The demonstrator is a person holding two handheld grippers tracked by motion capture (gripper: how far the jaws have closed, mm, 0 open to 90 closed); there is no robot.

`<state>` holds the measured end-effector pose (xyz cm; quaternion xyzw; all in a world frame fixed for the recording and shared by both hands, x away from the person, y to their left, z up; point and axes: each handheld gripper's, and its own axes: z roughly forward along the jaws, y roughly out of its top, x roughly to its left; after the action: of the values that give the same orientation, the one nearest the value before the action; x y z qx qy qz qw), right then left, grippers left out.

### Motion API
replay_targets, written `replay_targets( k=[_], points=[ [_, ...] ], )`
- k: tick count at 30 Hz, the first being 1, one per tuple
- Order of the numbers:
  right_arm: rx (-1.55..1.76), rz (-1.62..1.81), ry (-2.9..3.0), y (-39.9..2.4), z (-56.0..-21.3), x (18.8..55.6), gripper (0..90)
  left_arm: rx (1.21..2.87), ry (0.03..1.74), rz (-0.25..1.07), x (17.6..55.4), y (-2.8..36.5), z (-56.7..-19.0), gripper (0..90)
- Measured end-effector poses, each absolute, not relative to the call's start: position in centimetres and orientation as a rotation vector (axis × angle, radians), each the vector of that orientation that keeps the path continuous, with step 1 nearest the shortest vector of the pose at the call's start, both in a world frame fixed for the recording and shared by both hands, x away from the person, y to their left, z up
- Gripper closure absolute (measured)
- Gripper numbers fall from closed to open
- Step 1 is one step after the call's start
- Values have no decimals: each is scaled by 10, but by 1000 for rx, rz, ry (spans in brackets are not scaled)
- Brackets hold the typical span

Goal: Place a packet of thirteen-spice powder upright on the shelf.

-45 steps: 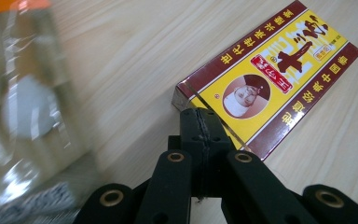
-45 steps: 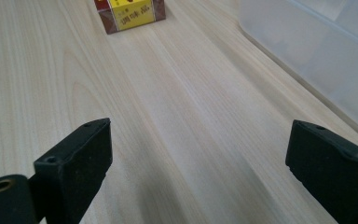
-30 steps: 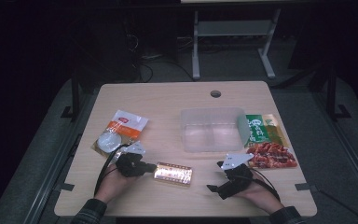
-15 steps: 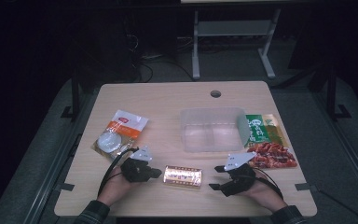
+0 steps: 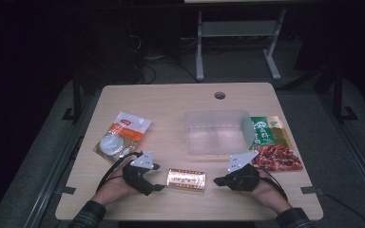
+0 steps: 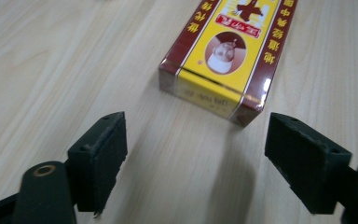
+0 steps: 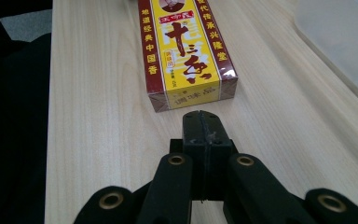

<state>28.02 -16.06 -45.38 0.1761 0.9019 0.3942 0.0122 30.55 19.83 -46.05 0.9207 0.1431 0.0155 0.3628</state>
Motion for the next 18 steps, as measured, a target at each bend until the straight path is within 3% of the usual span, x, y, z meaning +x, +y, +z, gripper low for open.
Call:
replay_targets(
  k=[4, 18],
  points=[
    [537, 1229, 2818, -159, -454, 284, 900, 2392, 306, 38, 310, 187, -462, 160],
    [507, 1188, 2865, -145, -461, 288, 900, 2394, 192, 40, 309, 174, -470, 165]
  ],
)
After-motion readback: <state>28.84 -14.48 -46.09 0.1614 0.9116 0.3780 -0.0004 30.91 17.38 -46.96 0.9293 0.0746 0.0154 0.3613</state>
